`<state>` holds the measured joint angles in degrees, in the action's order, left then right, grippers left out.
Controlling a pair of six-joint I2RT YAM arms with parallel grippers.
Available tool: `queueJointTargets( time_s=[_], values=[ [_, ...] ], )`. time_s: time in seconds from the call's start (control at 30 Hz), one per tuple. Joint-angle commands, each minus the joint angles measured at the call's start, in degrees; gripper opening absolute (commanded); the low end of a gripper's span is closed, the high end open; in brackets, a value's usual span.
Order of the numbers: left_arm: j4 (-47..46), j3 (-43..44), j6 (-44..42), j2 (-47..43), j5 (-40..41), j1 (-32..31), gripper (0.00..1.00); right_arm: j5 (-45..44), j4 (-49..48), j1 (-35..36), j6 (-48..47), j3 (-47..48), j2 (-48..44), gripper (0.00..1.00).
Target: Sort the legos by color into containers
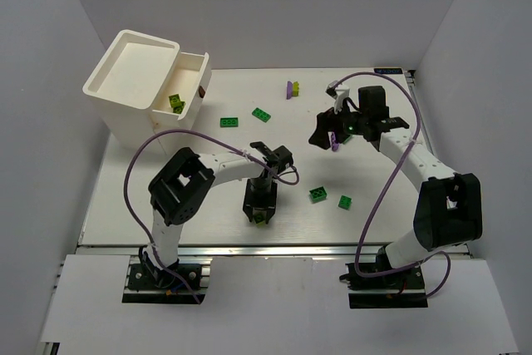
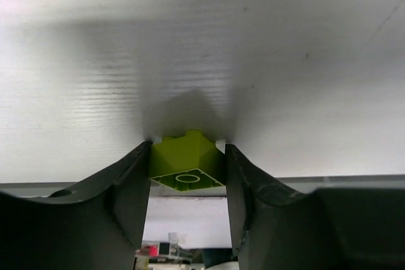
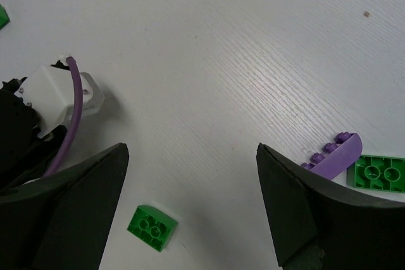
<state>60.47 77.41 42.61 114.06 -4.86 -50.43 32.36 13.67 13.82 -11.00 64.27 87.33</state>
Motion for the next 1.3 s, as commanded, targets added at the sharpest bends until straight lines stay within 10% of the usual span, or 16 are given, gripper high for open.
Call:
queueJointTargets(
  time_s=[0.0, 0.27, 0.57, 0.83, 1.03, 1.27],
  values=[
    [-0.79, 0.82, 0.28, -3.31, 2.75, -0.28, 0.44, 1.04, 0.22, -0.73, -1.03, -0.37, -1.99, 0.87],
    [-0.45, 14.23, -1.65, -11.14, 10.82, 5.42, 0.12, -0.98, -0.31, -0.91, -3.23, -0.64, -2.78, 0.75],
    [6.41, 48.84, -7.45, -7.20, 22.34, 23.33, 0.09, -3.53, -2.51, -1.08, -1.74, 0.68, -0.68, 0.63],
    [2.29, 51.36, -8.69, -7.18, 34.37, 33.29, 0.08, -3.18, -2.86, -1.08, -0.68, 2.97, 1.53, 0.64],
    [-3.25, 49.50, -10.79, -6.93, 37.73, 37.95, 0.14, -3.36, -2.51, -1.08, -1.30, 3.58, 2.14, 0.69],
    [-3.07, 49.60, -11.32, -4.46, 36.07, 40.15, 0.59, -3.44, -2.16, -1.08, -1.56, 6.92, 5.39, 0.82]
  ],
)
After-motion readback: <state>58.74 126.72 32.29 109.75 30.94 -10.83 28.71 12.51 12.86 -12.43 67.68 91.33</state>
